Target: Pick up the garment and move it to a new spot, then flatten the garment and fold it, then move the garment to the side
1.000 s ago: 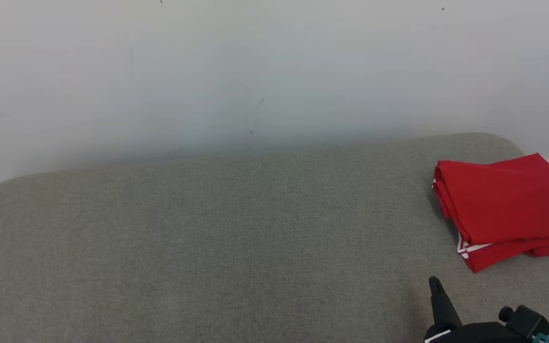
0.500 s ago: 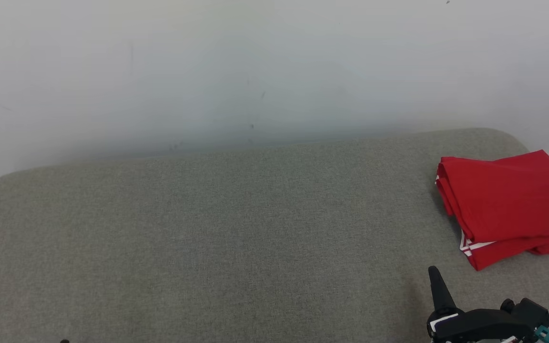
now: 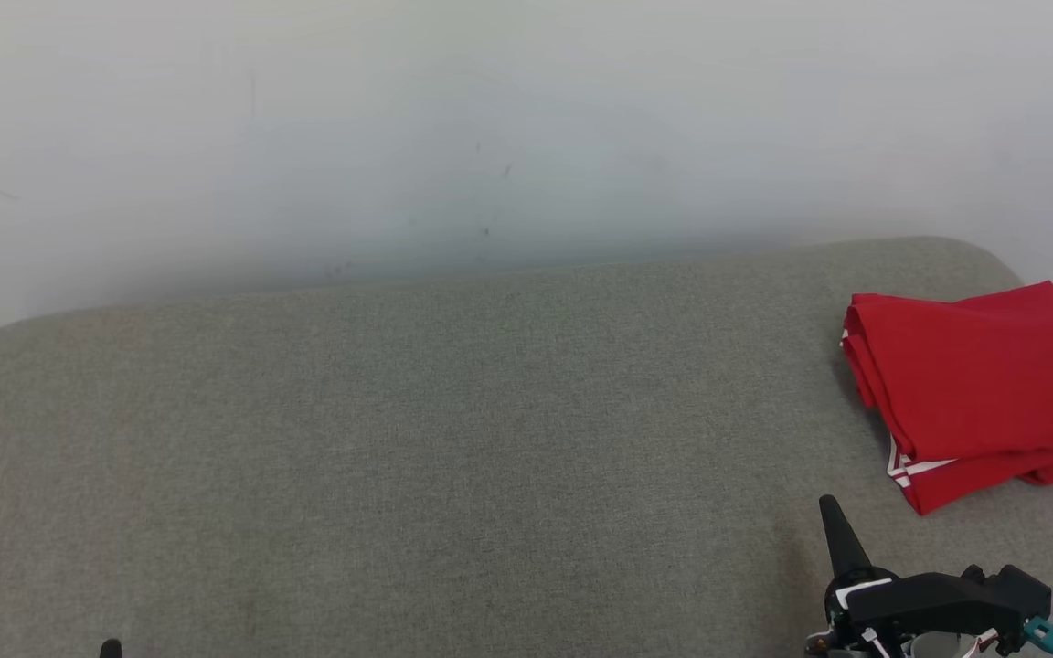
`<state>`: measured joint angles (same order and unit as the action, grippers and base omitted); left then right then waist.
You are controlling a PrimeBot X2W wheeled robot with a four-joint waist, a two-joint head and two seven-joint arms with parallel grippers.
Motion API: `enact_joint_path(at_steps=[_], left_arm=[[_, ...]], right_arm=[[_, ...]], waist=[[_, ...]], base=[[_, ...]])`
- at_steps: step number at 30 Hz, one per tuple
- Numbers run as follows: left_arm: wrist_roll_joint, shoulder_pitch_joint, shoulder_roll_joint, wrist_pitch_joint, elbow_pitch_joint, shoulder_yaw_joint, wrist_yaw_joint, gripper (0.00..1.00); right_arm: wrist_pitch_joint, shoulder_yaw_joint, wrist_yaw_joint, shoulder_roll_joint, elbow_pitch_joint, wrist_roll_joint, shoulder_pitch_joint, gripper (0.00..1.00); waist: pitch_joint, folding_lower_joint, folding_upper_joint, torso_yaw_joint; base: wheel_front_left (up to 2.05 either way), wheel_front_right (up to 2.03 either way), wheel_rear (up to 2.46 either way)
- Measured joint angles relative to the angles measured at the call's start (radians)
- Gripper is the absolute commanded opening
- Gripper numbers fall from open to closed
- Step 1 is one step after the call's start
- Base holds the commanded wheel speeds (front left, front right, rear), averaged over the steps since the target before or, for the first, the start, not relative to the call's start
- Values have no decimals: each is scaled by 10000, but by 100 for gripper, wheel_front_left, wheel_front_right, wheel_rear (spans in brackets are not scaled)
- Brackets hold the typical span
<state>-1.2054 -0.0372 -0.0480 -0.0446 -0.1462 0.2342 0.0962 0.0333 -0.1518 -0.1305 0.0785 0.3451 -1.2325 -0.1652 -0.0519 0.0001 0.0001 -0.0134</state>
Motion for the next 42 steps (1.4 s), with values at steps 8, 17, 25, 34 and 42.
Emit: enact_joint_path(at_steps=[8, 17, 25, 34, 42], left_arm=[[-725, 171, -2, -222, -84, 151, 79, 0], [-1482, 282, -2, -437, -157, 301, 125, 0], [-2050, 410, -4, -606, -215, 424, 171, 0], [-2731, 593, -8, -796, -291, 545, 245, 0], [-3296, 662, -8, -955, -360, 669, 268, 0]], right_arm=[[-169, 90, 0, -52, 155, -759, -220, 0], [-339, 198, 0, -96, 295, -1540, -521, 0], [-445, 261, 0, -134, 408, -2140, -676, 0], [-602, 330, 0, -188, 550, -2865, -923, 0], [-709, 391, 0, -224, 654, -3467, -1101, 0]], waist=[[90, 0, 0, 22], [193, 0, 0, 48], [272, 0, 0, 67], [375, 0, 0, 92], [465, -1, 0, 115]], base=[[0, 0, 0], [0, 0, 0], [0, 0, 0], [0, 0, 0], [0, 0, 0]])
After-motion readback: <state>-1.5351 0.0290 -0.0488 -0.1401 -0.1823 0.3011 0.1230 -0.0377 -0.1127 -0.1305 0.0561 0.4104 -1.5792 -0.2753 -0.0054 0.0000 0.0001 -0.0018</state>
